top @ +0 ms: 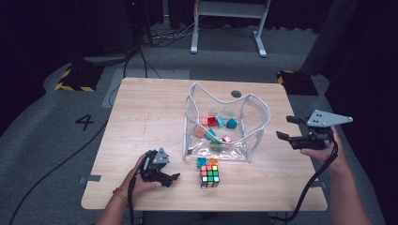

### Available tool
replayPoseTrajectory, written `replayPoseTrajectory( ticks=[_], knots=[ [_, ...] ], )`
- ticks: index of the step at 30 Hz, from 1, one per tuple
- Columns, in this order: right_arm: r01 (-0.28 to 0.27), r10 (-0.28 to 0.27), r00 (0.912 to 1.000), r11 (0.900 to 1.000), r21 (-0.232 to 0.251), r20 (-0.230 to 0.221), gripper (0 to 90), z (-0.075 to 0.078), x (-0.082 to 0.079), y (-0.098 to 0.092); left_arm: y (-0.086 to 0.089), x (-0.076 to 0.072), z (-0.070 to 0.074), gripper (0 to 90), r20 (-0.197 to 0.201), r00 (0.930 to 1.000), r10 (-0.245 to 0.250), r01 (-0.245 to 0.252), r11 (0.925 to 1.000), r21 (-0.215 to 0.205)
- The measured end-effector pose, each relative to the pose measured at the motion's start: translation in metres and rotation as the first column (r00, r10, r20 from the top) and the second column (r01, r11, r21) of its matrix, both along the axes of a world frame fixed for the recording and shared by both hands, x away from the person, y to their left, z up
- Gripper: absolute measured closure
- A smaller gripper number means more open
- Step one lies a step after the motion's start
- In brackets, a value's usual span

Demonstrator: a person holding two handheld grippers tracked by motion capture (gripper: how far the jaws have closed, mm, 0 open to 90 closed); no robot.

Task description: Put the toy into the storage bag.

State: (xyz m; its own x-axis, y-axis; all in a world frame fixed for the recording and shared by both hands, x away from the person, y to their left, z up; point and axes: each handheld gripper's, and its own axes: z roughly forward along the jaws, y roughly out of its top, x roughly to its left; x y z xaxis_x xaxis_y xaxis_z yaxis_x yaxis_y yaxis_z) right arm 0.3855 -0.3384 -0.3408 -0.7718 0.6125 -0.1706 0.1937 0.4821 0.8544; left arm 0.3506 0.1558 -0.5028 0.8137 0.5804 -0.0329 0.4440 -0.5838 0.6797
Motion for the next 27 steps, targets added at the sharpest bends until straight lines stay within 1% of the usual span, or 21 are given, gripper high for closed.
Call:
replayPoseTrajectory(
  ticks=[2,3,4,5,6,7,8,9,10,11,13,15,17,18,19,21,24,27],
  knots=[
    [-0.01,0.01,0.9999,1.0,0.019,-0.009,32.6,-0.009,-0.006,-0.001,0.0,0.0,0.0,13.6,0.0,1.0,0.001,-0.001,1.0,0.0],
    [-0.01,0.01,0.9999,1.0,0.023,-0.006,34.8,-0.012,-0.008,-0.001,0.0,0.0,0.0,13.5,0.0,1.0,0.001,-0.001,1.0,0.0],
    [-0.025,0.026,0.9995,0.999,0.043,-0.018,43.0,-0.02,-0.011,0.001,0.0,0.0,0.0,13.6,0.0,1.0,0.0,0.0,1.0,0.001],
    [-0.034,0.036,0.999,0.998,0.049,-0.027,45.6,-0.024,-0.014,0.002,0.0,0.0,0.0,13.5,0.0,1.0,0.001,-0.001,1.0,0.0],
    [-0.041,0.041,0.999,0.999,0.036,-0.018,45.9,-0.028,-0.017,0.005,0.0,0.0,0.0,13.6,0.0,1.0,0.001,-0.001,1.0,0.0],
    [-0.045,0.046,0.9988,0.998,0.044,-0.019,48.3,-0.032,-0.019,0.007,0.0,0.0,0.0,13.6,0.0,1.0,0.001,-0.001,1.0,0.0],
    [-0.065,0.067,0.9972,0.996,0.052,-0.033,50.9,-0.038,-0.021,0.011,0.0,0.0,0.0,13.6,0.0,1.0,0.002,-0.002,1.0,0.0],
    [-0.075,0.076,0.9963,0.996,0.04,-0.038,50.9,-0.042,-0.024,0.015,0.0,0.0,0.0,13.5,0.0,1.0,0.002,-0.002,1.0,0.0],
    [-0.079,0.08,0.9963,0.996,0.039,-0.029,51.3,-0.046,-0.027,0.019,0.0,0.0,0.0,13.6,0.0,1.0,0.002,-0.002,1.0,0.0],
    [-0.089,0.091,0.9952,0.995,0.044,-0.035,52.0,-0.051,-0.029,0.024,0.0,0.0,0.0,13.6,0.0,1.0,0.002,-0.002,1.0,0.0],
    [-0.097,0.098,0.9944,0.995,0.029,-0.038,52.4,-0.059,-0.034,0.032,0.0,0.0,0.0,13.6,0.0,1.0,0.004,-0.004,1.0,-0.003],
    [-0.13,0.133,0.9896,0.99,0.057,-0.054,53.2,-0.067,-0.036,0.04,0.0,0.0,0.0,13.6,0.0,1.0,0.004,-0.004,1.0,-0.003],
    [-0.146,0.15,0.9866,0.988,0.056,-0.064,53.9,-0.074,-0.036,0.048,0.0,0.0,0.0,13.6,0.0,1.0,0.004,-0.004,1.0,-0.003],
    [-0.163,0.168,0.9821,0.985,0.059,-0.086,54.5,-0.08,-0.034,0.056,0.0,0.0,0.0,13.6,0.0,1.0,0.002,-0.002,1.0,-0.001],
    [-0.178,0.181,0.9782,0.983,0.046,-0.101,54.5,-0.085,-0.033,0.063,0.0,0.0,0.0,13.6,0.001,1.0,0.002,-0.002,1.0,0.0],
    [-0.203,0.202,0.9721,0.979,0.001,-0.119,53.4,-0.092,-0.031,0.077,0.0,0.0,0.0,13.6,0.0,1.0,0.002,-0.002,1.0,-0.001],
    [-0.247,0.243,0.9593,0.969,-0.012,-0.144,50.6,-0.103,-0.026,0.1,0.0,0.0,0.0,13.6,-0.002,1.0,0.003,-0.003,1.0,0.001],
    [-0.27,0.262,0.9485,0.963,-0.022,-0.178,49.4,-0.111,-0.021,0.116,0.0,0.0,0.0,13.6,0.0,1.0,0.002,-0.002,1.0,0.0]
  ],
)
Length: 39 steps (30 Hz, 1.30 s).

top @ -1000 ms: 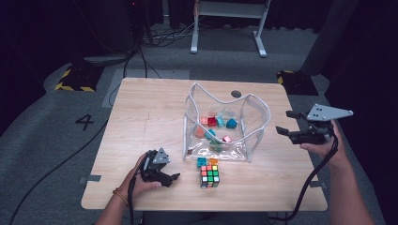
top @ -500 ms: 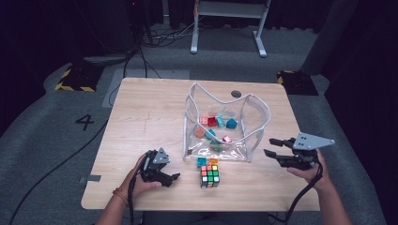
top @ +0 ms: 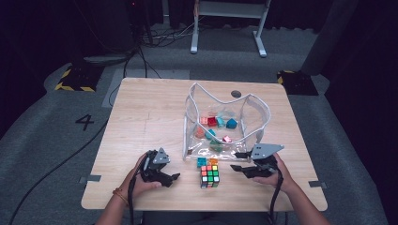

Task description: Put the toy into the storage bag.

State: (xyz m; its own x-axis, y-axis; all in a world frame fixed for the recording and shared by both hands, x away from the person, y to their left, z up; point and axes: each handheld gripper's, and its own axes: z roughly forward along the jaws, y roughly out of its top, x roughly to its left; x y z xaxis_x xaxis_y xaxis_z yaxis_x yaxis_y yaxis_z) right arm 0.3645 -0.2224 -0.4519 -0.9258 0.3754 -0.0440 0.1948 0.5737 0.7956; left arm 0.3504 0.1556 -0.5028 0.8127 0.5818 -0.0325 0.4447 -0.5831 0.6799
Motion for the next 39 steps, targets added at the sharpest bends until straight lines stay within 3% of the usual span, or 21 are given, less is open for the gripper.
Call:
replayPoseTrajectory(
  ticks=[8,11,16,19,20,22,23,24,25,28,29,31,33,38,39],
  knots=[
    [-0.028,0.026,0.9992,0.998,-0.05,-0.029,47.1,-0.022,0.01,0.034,0.0,0.0,0.0,13.7,-0.001,1.0,-0.004,0.004,1.0,0.001],
    [-0.045,0.045,0.999,0.996,-0.082,0.002,45.6,-0.026,0.012,0.042,0.0,0.0,0.0,13.7,-0.002,1.0,-0.004,0.004,1.0,0.002],
    [-0.021,0.018,0.9992,0.996,-0.088,-0.037,41.1,-0.029,0.011,0.053,0.0,0.0,0.0,13.7,-0.001,1.0,-0.005,0.005,1.0,0.002],
    [-0.028,0.025,0.999,0.995,-0.095,-0.036,40.4,-0.03,0.012,0.058,0.0,0.0,0.0,13.7,-0.002,1.0,-0.004,0.004,1.0,0.001],
    [-0.036,0.035,0.9993,0.994,-0.105,-0.015,40.7,-0.032,0.014,0.061,0.0,0.0,0.0,13.7,-0.001,1.0,-0.005,0.005,1.0,0.0],
    [-0.037,0.034,0.999,0.993,-0.111,-0.03,40.9,-0.034,0.013,0.065,0.0,0.0,0.0,13.7,-0.002,1.0,-0.004,0.004,1.0,0.0],
    [-0.033,0.031,0.9993,0.993,-0.117,-0.019,41.4,-0.036,0.015,0.067,0.0,0.0,0.0,13.7,-0.001,1.0,-0.004,0.004,1.0,0.0],
    [-0.076,0.08,0.9965,0.99,-0.122,0.024,42.2,-0.038,0.02,0.069,0.0,0.0,0.0,13.7,-0.001,1.0,-0.002,0.002,1.0,-0.002],
    [-0.055,0.056,0.9984,0.993,-0.106,0.006,42.8,-0.04,0.018,0.073,0.0,0.0,0.0,13.7,-0.002,1.0,-0.002,0.002,1.0,-0.002],
    [-0.066,0.065,0.9978,0.992,-0.109,-0.007,49.0,-0.043,0.019,0.076,0.0,0.0,0.0,13.7,-0.001,1.0,-0.004,0.004,1.0,-0.002],
    [-0.069,0.072,0.9971,0.991,-0.112,0.023,52.8,-0.044,0.02,0.076,0.0,0.0,0.0,13.7,-0.003,1.0,-0.004,0.004,1.0,-0.001],
    [-0.075,0.078,0.9967,0.991,-0.112,0.021,57.8,-0.045,0.02,0.076,0.0,0.0,0.0,13.7,-0.003,1.0,-0.006,0.006,1.0,-0.005],
    [-0.056,0.057,0.9983,0.993,-0.109,0.011,58.6,-0.045,0.017,0.076,0.0,0.0,0.0,13.7,-0.001,1.0,-0.008,0.008,1.0,-0.002],
    [-0.07,0.071,0.9974,0.993,-0.098,0.01,59.3,-0.041,0.015,0.068,0.0,0.0,0.0,13.7,0.008,0.9999,-0.008,0.008,1.0,0.001],
    [-0.066,0.064,0.9977,0.993,-0.099,-0.02,59.3,-0.039,0.013,0.065,0.0,0.0,0.0,13.7,0.008,0.9999,-0.009,0.009,1.0,0.001]
  ],
)
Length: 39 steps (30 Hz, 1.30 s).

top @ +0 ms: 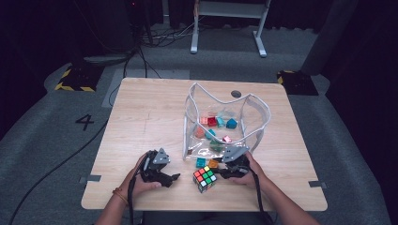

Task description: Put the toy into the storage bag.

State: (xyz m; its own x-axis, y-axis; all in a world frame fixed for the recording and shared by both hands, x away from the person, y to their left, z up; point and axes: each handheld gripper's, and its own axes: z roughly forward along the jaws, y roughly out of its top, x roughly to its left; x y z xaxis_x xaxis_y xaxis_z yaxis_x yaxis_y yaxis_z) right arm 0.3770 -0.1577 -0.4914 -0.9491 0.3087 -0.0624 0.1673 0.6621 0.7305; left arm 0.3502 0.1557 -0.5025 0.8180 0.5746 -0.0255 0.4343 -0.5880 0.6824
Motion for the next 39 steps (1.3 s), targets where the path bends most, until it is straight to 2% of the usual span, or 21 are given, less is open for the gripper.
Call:
replayPoseTrajectory(
  ticks=[4,6,7,10,11,12,13,14,15,16,17,21,23,29,32,34,36,39],
  knots=[
    [0.021,-0.021,0.9997,1.0,0.009,-0.011,59.4,0.005,-0.003,-0.014,0.0,0.0,0.0,13.7,0.0,1.0,-0.002,0.002,1.0,0.003],
    [0.004,-0.005,0.9996,1.0,0.026,0.029,59.4,0.007,-0.001,-0.021,0.0,0.0,0.0,13.7,0.001,1.0,-0.002,0.002,1.0,0.003],
    [0.022,-0.022,0.9997,0.999,0.031,0.014,59.3,0.008,-0.003,-0.025,0.0,0.0,0.0,13.7,0.0,1.0,-0.002,0.002,1.0,0.003],
    [0.028,-0.028,0.9994,0.999,0.036,0.021,59.4,0.011,-0.003,-0.037,0.0,0.0,0.0,13.7,0.0,1.0,-0.002,0.002,1.0,0.003],
    [0.037,-0.038,0.999,0.998,0.043,0.022,59.4,0.012,-0.003,-0.042,0.0,0.0,0.0,13.7,0.001,1.0,-0.003,0.003,1.0,0.004],
    [0.062,-0.062,0.9981,0.997,0.042,0.004,59.4,0.014,-0.005,-0.047,0.0,0.0,0.0,13.7,0.001,1.0,-0.002,0.002,1.0,0.004],
    [0.066,-0.067,0.9976,0.997,0.046,0.018,59.4,0.016,-0.004,-0.052,0.0,0.0,0.0,13.8,0.001,1.0,-0.002,0.002,1.0,0.005],
    [0.091,-0.091,0.9958,0.995,0.05,0.007,59.4,0.018,-0.005,-0.057,0.0,0.0,0.0,13.7,0.001,1.0,-0.002,0.002,1.0,0.005],
    [0.086,-0.087,0.996,0.994,0.065,0.017,59.4,0.019,-0.004,-0.061,0.0,0.0,0.0,13.8,0.001,1.0,-0.002,0.002,1.0,0.004],
    [0.103,-0.104,0.9946,0.992,0.069,0.0,59.4,0.021,-0.005,-0.067,0.0,0.0,0.0,13.7,0.001,1.0,-0.002,0.002,1.0,0.004],
    [0.099,-0.101,0.9947,0.992,0.082,0.02,59.4,0.022,-0.003,-0.073,0.0,0.0,0.0,13.7,0.0,1.0,-0.002,0.002,1.0,0.004],
    [0.143,-0.146,0.9889,0.985,0.099,0.027,59.4,0.025,-0.001,-0.096,0.0,0.0,0.0,13.7,0.001,1.0,-0.003,0.003,1.0,0.004],
    [0.177,-0.18,0.9835,0.978,0.107,0.018,59.4,0.027,-0.001,-0.109,0.0,0.0,0.0,13.7,0.001,1.0,-0.003,0.003,1.0,0.003],
    [0.247,-0.252,0.9674,0.963,0.111,0.028,59.4,0.033,-0.001,-0.139,0.0,0.0,0.0,13.7,0.001,1.0,-0.003,0.003,1.0,0.004],
    [0.294,-0.299,0.9536,0.95,0.106,0.033,59.4,0.036,0.0,-0.154,0.0,0.0,0.0,13.8,0.001,1.0,-0.003,0.003,1.0,0.003],
    [0.306,-0.312,0.9491,0.944,0.12,0.04,59.4,0.039,0.002,-0.165,0.0,0.0,0.0,13.7,0.001,1.0,-0.003,0.003,1.0,0.003],
    [0.339,-0.347,0.9368,0.932,0.13,0.042,59.4,0.043,0.005,-0.175,0.0,0.0,0.0,13.7,0.001,1.0,-0.002,0.002,1.0,0.003],
    [0.366,-0.375,0.9256,0.921,0.131,0.053,59.4,0.052,0.011,-0.185,0.0,0.0,0.0,13.7,0.001,1.0,-0.002,0.002,1.0,0.004]
  ],
)
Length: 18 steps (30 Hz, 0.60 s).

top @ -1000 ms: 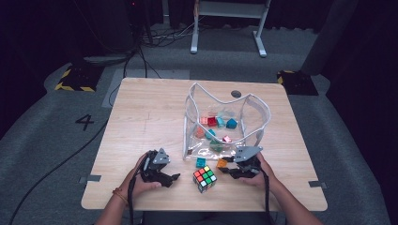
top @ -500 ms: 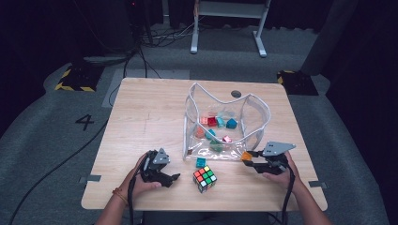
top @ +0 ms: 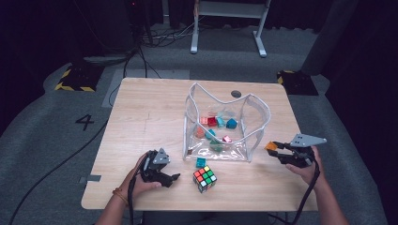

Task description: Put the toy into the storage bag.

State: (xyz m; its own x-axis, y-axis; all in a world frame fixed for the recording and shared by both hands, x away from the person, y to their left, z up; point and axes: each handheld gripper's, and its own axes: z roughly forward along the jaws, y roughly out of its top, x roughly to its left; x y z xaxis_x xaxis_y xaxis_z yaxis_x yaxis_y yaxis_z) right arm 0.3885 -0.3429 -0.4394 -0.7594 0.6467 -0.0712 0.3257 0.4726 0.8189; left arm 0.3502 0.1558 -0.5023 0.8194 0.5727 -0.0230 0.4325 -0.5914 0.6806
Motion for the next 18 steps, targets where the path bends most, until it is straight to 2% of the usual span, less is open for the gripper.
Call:
replayPoseTrajectory(
  ticks=[1,4,13,14,15,18],
  knots=[
    [0.008,-0.008,1.0,1.0,-0.018,0.002,59.4,0.004,0.003,-0.002,0.0,0.0,0.0,13.7,0.0,1.0,0.0,0.0,1.0,-0.001],
    [0.028,-0.027,0.9993,0.999,-0.031,0.026,59.4,0.016,0.014,-0.005,0.0,0.0,0.0,13.7,0.0,1.0,0.0,0.0,1.0,0.0],
    [0.067,-0.064,0.994,0.997,-0.037,0.089,59.4,0.054,0.05,-0.005,0.0,0.0,0.0,13.7,0.0,1.0,0.0,0.0,1.0,0.0],
    [0.071,-0.068,0.9926,0.997,-0.017,0.1,59.4,0.058,0.055,-0.005,0.0,0.0,0.0,13.7,0.0,1.0,0.0,0.0,1.0,0.0],
    [0.066,-0.067,0.9935,0.998,0.012,0.092,59.5,0.063,0.059,-0.004,0.0,0.0,0.0,13.7,0.0,1.0,0.0,0.0,1.0,0.0],
    [0.077,-0.077,0.9904,0.997,0.004,0.115,59.5,0.078,0.071,-0.001,0.0,0.0,0.0,13.7,0.0,1.0,0.0,0.0,1.0,-0.001]
  ],
)
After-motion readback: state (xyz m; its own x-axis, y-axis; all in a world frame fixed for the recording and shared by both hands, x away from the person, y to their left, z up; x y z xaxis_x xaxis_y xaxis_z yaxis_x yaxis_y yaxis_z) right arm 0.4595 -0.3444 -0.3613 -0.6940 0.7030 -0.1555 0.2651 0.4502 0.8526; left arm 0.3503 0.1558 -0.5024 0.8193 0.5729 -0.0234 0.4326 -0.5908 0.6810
